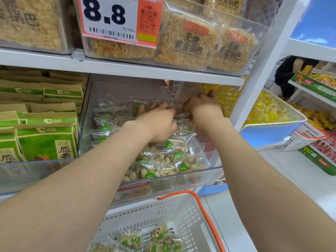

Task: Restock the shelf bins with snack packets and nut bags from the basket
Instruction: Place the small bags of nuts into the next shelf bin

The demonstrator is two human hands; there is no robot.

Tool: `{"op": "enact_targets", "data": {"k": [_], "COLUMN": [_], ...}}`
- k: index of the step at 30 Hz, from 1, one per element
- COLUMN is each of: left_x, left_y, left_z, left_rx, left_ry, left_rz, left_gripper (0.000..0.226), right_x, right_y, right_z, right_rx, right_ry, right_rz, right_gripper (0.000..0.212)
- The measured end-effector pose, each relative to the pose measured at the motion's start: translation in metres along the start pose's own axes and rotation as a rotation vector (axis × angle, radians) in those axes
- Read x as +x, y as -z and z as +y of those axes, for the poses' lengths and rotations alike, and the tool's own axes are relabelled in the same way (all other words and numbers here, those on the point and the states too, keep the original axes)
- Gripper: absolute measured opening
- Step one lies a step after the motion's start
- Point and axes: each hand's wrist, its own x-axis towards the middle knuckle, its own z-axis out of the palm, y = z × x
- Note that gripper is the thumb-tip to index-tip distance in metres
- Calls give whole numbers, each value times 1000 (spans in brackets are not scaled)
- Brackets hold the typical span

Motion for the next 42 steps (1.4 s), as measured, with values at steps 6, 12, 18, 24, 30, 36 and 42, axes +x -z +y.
{"op": "enact_targets", "data": {"k": [6, 12, 18, 24, 30, 36, 42], "left_x": [-2, -4, -9, -12, -47, -106, -167], "left_y": [-1, 2, 8, 15, 33, 39, 41], "left_z": [1, 1, 6, 8, 19, 28, 41], "left_rx": [49, 30, 23, 28, 0, -30, 26], "left_ry": [-10, -63, -61, 35, 4, -178, -350], "left_rz": [108, 155, 154, -75, 39, 377, 381], "left_gripper": [33, 27, 26, 43, 35, 25, 16], "right_x": [-2, -6, -11, -30, -82, -151, -208], "right_y": [-1, -11, -3, 8, 26, 61, 53], "right_z": [0, -4, 1, -4, -12, -37, -78], "right_rx": [32, 31, -19, -6, 350, 660, 655], "right_ry": [-41, -66, 4, 31, -16, 214, 379], "right_rz": [75, 278, 125, 30, 380, 282, -84], "right_gripper": [36, 35, 26, 35, 34, 32, 21]}}
